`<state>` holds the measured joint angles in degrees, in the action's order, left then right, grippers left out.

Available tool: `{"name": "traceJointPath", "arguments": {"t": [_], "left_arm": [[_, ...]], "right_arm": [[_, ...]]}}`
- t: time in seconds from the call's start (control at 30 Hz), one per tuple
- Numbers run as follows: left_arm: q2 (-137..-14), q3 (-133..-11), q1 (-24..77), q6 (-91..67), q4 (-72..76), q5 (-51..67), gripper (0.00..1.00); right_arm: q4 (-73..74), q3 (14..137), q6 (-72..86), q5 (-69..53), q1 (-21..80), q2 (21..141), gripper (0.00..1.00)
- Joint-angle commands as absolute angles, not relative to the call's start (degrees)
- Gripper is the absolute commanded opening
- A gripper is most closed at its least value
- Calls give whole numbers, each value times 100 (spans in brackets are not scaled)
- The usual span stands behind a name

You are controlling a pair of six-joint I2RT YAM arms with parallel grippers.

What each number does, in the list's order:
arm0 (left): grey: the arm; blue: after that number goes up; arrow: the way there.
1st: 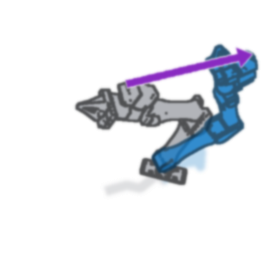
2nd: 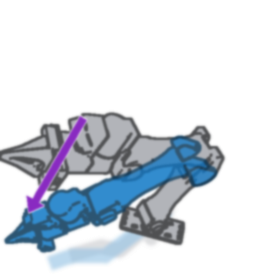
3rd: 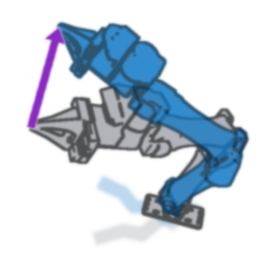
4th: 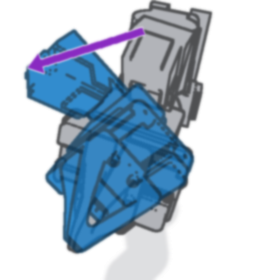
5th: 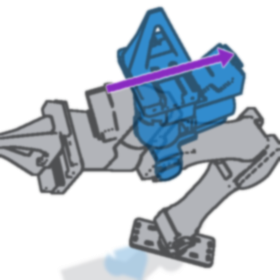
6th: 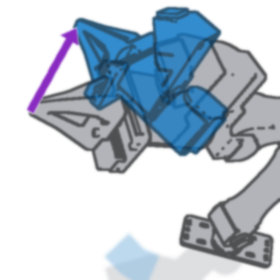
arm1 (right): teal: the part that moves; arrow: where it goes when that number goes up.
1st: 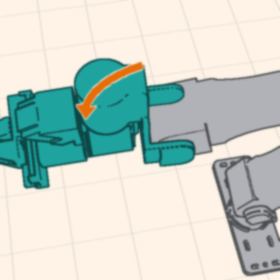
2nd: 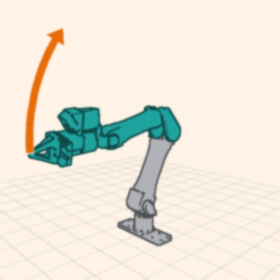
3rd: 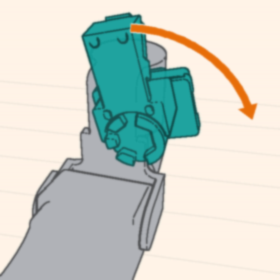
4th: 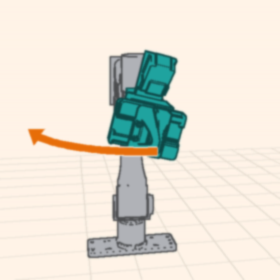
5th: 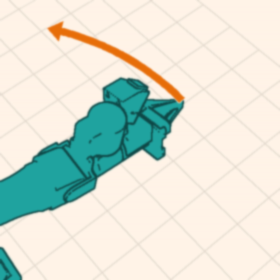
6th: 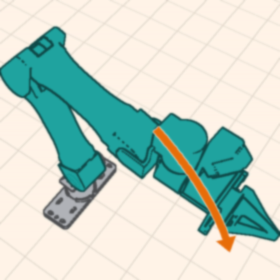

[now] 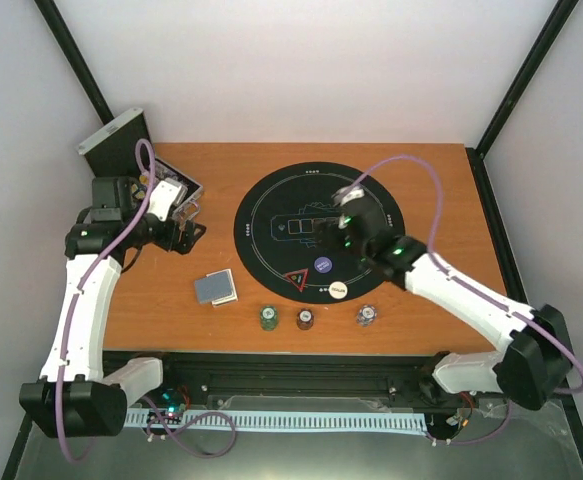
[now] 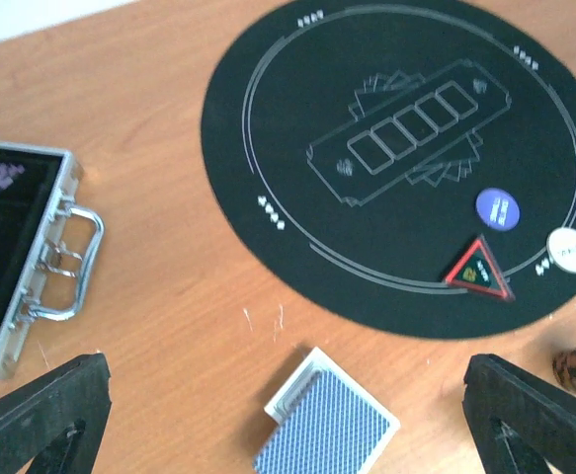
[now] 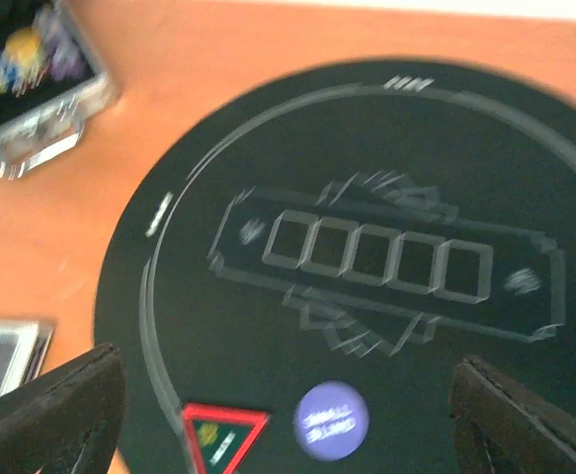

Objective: Distribute texas hold em gaming equipment

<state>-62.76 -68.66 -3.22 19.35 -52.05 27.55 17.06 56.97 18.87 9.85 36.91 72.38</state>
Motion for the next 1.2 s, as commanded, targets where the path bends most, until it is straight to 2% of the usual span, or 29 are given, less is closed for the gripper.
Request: {"name": "traceJointPath", "arguments": {"t": [0.0,0.23,0.43,0.57,1.17], "left_arm": [[-6236,-6593,-356,2283,-5694,2597,100],[-6190,-5992,-350,2129,-5161,2470,100],[-6386,-6021,-352,2035,-5026,2300,100],[-6426,-6007,-360,1931,-4922,2215,100],[-6480,-6180,-369,1723,-4912,2278,100]], "right_arm": [[2444,5630,2521,1977,4838,7873,84],[2279,5508,3203,1660,5765,8972,73],[2277,5642,3343,1422,5805,9555,64],[2465,5918,3290,1368,5724,9965,53],[2372,6474,2961,923,5277,10951,38]]}}
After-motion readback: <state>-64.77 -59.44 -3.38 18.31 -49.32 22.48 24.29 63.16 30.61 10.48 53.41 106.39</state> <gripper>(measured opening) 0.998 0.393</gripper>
